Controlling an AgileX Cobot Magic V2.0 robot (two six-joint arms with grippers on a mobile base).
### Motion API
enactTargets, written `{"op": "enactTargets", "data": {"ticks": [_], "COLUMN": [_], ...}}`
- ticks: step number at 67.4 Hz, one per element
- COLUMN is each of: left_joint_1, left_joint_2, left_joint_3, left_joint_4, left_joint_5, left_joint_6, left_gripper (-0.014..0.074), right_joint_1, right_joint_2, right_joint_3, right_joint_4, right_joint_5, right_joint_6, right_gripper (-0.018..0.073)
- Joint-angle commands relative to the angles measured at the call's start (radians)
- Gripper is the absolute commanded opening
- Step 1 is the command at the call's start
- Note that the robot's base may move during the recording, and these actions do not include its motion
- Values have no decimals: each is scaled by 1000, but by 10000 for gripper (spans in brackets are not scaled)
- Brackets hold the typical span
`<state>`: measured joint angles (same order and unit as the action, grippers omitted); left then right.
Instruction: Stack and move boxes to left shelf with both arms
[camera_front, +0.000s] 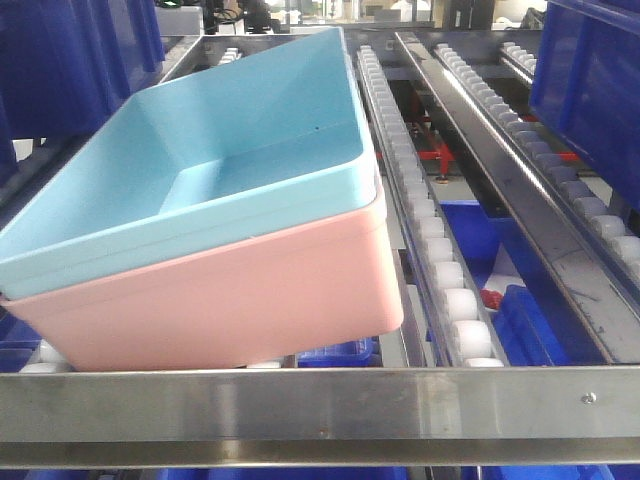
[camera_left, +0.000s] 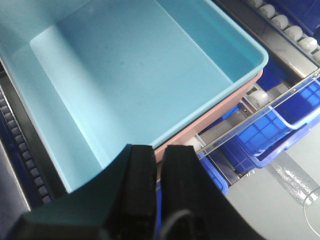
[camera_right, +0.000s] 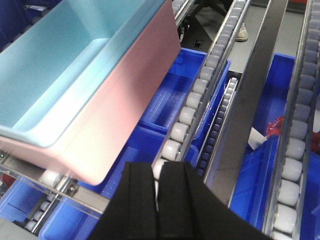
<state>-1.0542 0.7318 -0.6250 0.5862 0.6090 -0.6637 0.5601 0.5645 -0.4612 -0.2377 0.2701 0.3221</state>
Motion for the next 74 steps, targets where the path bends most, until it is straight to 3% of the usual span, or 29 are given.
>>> {"op": "enactTargets", "data": {"ticks": [1, 43, 47, 51, 55, 60, 67, 74], "left_joint_1": [-8, -8, -8, -8, -8, -5, 15, 63], "left_joint_2": [-9, -9, -9, -18, -30, -52, -102, -197], "left_joint_3": [-17, -16, -16, -16, -16, -13, 28, 137], "left_joint_4": [26, 3, -43, -174, -327, -440, -521, -525], "left_joint_5": [-58, -22, -45, -75, -86, -88, -137, -312], "left_joint_6": [-11, -11, -5, 102, 299, 444, 565, 605], "left_gripper": [16, 11, 11, 11, 11, 11, 11, 11], "right_joint_1": [-1, -1, -1, -1, -1, -1, -1, -1], "right_joint_2": [-20, -18, -18, -18, -18, -18, -18, -18], "right_joint_3": [-15, -15, -15, -15, -15, -15, -15, -15], "right_joint_4": [-22, -22, -22, -22, -22, -22, -22, -22], "right_joint_5": [-79, -74, -74, -74, -74, -74, -74, -74], "right_joint_6": [-10, -10, -10, -10, -10, -10, -10, -10], "right_gripper": [55, 55, 55, 55, 55, 55, 55, 55]}}
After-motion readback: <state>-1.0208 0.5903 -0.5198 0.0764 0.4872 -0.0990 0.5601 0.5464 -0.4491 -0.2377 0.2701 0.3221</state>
